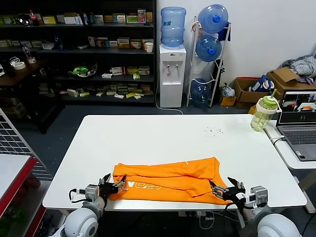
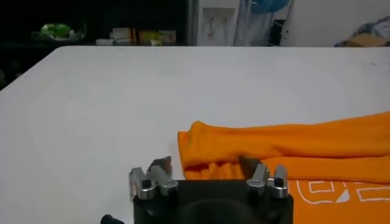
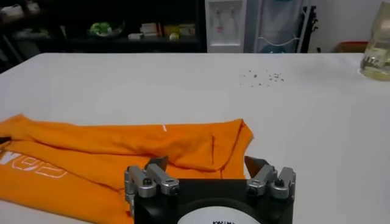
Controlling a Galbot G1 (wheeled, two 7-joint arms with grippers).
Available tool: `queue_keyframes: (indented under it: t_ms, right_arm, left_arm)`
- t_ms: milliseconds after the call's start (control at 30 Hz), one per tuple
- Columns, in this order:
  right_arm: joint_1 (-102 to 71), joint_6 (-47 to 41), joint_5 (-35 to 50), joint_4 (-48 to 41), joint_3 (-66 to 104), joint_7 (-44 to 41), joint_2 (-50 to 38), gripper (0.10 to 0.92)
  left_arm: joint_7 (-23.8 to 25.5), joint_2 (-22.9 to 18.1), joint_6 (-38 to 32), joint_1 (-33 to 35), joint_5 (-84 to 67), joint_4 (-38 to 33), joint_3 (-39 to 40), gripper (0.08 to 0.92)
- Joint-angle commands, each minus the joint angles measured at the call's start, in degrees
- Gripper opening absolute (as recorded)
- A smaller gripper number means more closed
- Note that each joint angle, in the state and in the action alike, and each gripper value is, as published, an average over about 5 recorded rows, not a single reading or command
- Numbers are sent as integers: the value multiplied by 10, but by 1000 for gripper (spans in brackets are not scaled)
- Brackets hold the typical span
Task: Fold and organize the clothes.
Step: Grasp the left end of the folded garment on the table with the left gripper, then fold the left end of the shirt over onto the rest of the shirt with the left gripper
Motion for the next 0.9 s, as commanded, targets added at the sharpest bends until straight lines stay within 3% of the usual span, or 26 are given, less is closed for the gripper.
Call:
queue_keyframes:
  t_ms: [33,633,900]
  right_arm:
    - [-15,1,-6,3,11,-2,3,823]
    - [-6,9,-28,-8,-4,-10,20,823]
    - [20,9,-35,-10,-22,-7,28,823]
  left_arm:
    - [1,-6,-12,0,-1,19,2,663]
    - [-3,-21,-35,8,11,0,-2,154]
    - [-2,23,-40,15,11,-18,-37,122]
